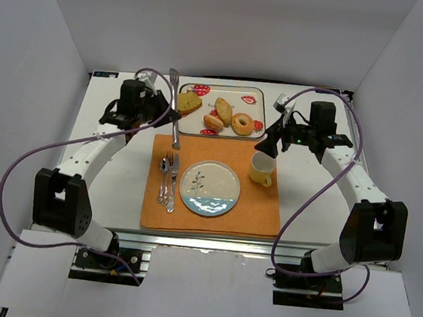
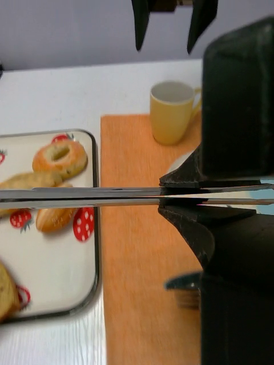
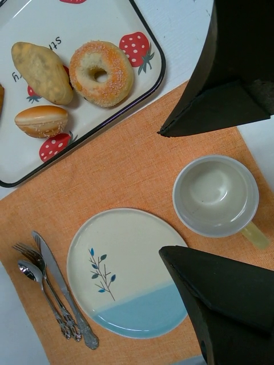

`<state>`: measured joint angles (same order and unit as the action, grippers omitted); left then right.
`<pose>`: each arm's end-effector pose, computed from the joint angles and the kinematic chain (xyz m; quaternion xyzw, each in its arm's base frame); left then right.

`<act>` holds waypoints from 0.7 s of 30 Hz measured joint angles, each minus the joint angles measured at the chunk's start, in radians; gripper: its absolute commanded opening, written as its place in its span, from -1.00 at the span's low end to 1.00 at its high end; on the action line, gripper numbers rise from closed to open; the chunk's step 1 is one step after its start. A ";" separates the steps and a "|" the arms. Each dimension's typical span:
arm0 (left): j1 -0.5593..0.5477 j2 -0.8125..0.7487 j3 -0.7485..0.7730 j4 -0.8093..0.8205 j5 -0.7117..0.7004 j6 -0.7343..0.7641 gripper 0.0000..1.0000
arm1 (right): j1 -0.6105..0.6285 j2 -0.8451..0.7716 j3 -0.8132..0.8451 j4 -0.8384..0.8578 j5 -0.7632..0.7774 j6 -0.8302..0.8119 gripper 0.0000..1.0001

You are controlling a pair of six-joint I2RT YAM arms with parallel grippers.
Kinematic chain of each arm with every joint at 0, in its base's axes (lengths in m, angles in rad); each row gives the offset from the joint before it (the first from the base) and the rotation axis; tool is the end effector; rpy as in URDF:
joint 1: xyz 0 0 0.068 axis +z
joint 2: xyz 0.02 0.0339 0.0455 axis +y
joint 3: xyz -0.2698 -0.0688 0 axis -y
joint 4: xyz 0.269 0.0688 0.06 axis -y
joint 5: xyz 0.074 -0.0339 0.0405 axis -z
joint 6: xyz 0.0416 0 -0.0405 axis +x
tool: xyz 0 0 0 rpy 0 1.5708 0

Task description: Place the bread

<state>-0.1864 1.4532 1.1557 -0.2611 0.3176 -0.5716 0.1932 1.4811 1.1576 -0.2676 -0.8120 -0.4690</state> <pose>0.3507 -0.0794 0.2998 -0.0901 0.8623 -0.3056 0.3935 0.3428 0.0978 0.2964 -0.4393 0.7062 0.2858 0.4760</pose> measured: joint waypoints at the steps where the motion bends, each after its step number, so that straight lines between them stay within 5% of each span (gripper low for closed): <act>1: -0.013 0.026 0.024 0.008 0.014 -0.030 -0.44 | -0.002 0.000 0.000 0.003 -0.003 0.003 0.63; 6: -0.061 0.139 0.078 0.042 0.055 -0.158 -0.13 | -0.015 -0.003 -0.003 0.011 -0.007 0.015 0.64; 21: -0.105 0.175 0.078 0.059 0.078 -0.325 -0.05 | -0.043 -0.033 -0.040 0.039 -0.029 0.022 0.64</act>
<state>-0.2916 1.6279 1.2335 -0.2020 0.3958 -0.8967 0.1497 1.4479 1.1179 -0.2291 -0.8410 -0.4469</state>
